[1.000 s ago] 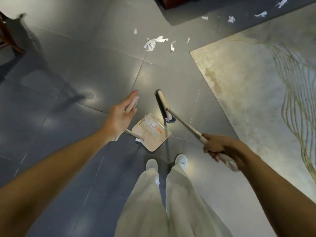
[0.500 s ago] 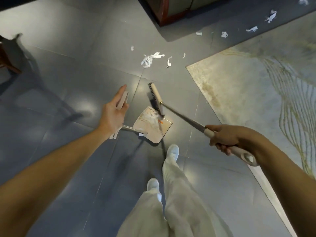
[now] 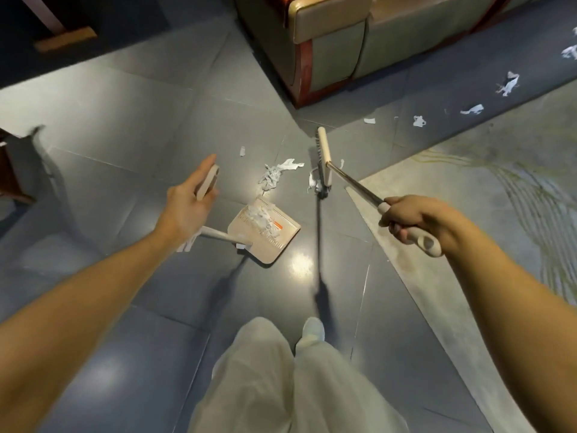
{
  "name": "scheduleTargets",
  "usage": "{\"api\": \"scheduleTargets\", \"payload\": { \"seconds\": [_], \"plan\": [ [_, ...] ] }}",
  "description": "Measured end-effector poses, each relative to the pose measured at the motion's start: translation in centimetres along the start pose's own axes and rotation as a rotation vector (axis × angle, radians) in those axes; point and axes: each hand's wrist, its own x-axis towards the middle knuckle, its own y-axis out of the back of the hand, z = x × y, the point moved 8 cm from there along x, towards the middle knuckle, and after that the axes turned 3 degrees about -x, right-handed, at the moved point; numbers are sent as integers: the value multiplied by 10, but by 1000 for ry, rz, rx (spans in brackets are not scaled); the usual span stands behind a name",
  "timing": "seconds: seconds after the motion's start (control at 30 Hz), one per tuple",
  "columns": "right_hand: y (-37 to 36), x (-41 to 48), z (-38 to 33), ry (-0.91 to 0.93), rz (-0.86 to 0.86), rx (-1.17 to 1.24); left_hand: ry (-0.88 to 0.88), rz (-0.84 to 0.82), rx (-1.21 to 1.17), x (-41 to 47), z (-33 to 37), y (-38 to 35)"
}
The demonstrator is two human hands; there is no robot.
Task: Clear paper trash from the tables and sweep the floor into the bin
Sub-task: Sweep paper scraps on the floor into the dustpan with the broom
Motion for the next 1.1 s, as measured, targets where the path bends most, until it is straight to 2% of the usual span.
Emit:
{"api": "scheduleTargets", "payload": {
  "seconds": [0.13,0.3,0.4,0.5,0.7,0.83,1.1],
  "plan": [
    [21,41,-61,-23,48,4,17,2,2,78,0,23],
    [29,90,-116,-75,133,-43,12,-110,4,164,-10,41],
    [25,122,-134,-103,208,-159,20,-195,24,206,-19,50],
    [13,146,-138,-127,249,-152,1,-237,84,244,-23,60],
    [-35,160,-159,-178,36,66,10,-209,122,299,-31,69],
    [-70,147,-189,-178,-11,-6,13,-196,125,319,-29,62],
    [-112,116,-215,-276,-169,20,20,-215,154,339,-31,59]
  ]
}}
